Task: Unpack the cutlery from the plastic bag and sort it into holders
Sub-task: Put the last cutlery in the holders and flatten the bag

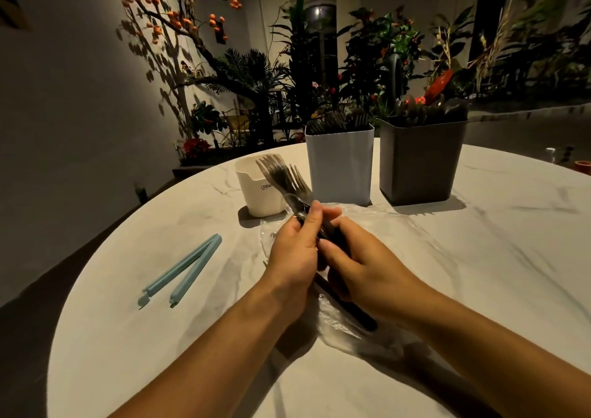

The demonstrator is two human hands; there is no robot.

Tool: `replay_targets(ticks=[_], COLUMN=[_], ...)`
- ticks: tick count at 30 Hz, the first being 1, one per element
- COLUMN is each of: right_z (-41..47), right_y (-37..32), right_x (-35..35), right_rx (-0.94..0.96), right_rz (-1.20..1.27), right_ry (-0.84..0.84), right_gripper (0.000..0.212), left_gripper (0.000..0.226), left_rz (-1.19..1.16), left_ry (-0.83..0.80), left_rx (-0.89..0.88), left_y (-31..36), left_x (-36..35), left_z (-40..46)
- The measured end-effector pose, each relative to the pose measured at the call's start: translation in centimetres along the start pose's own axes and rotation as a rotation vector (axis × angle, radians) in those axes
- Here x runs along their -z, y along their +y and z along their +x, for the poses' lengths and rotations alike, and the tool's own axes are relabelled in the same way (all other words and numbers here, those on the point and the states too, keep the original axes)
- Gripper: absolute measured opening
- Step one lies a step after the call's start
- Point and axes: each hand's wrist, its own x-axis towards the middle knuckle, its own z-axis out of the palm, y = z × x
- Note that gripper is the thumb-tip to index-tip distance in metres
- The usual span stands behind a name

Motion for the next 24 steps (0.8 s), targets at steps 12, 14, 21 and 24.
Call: replay_targets(ticks=[12, 14, 21, 24], right_z=[0.07, 0.05, 0.15, 0.01], right_y=[-0.64, -0.58, -0.32, -0.45], right_x=[0.57, 0.68, 0.51, -0.17], right_rx=[-0.185, -0.164, -0.119, -0.119], right_rz=[0.339, 0.324, 0.238, 0.041], right_ry=[-0.005, 0.016, 0.129, 0.085], right_gripper=[0.018, 0.021, 0.033, 0.034], left_gripper=[0.044, 0.039, 0.039, 0.044], left_rz=[-0.008, -0.024, -0.101, -0.064], left_ry=[-0.158, -0.156, -0.179, -0.171], left_rx=[0.008, 0.031, 0.105, 0.064], left_y=[0.58, 0.35, 0.05, -0.20], left_x=[0.93, 0.96, 0.50, 0.14], left_z=[-0.22, -0.12, 0.11, -0.19])
